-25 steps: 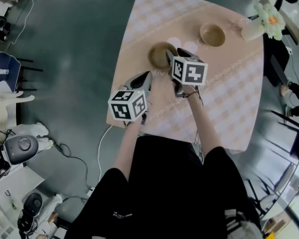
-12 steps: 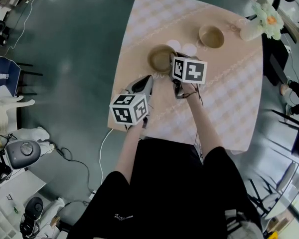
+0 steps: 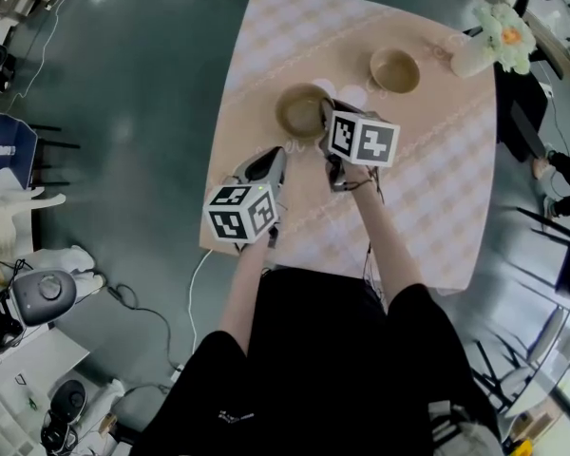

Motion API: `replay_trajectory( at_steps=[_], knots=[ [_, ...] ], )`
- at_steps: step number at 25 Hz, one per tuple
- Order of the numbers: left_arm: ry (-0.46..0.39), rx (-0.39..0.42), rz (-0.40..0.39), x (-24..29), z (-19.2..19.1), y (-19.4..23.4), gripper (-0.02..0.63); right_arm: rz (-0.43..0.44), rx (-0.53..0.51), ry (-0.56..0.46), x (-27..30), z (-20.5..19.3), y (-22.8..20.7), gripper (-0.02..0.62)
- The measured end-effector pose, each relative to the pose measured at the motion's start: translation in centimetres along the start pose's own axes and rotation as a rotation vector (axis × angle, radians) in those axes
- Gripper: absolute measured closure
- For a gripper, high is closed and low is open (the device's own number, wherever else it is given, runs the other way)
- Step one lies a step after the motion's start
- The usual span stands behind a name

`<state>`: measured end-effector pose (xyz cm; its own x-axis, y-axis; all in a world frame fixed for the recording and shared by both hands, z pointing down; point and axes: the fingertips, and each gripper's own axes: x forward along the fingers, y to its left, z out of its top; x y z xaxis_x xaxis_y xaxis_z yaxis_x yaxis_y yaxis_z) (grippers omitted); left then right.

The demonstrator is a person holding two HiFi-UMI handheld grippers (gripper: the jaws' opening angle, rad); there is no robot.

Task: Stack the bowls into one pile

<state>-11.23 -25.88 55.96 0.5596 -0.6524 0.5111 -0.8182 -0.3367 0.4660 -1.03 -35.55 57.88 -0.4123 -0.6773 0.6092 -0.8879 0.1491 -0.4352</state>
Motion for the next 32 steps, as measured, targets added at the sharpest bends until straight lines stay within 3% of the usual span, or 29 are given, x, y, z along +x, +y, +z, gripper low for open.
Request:
replay_trajectory(
  at_steps=[12,32],
  knots=[
    [0.006,0.019,-0.022,2.5,0.7,-3.4,0.609,0.003,0.059,-0.146,-3.1,4.0,-3.7,0.583],
    [0.023,0.066,-0.064,6.3,1.8,-6.9,0.609,-0.144,0.158,-0.348,-6.8,9.3,-11.1,0.583]
  ],
)
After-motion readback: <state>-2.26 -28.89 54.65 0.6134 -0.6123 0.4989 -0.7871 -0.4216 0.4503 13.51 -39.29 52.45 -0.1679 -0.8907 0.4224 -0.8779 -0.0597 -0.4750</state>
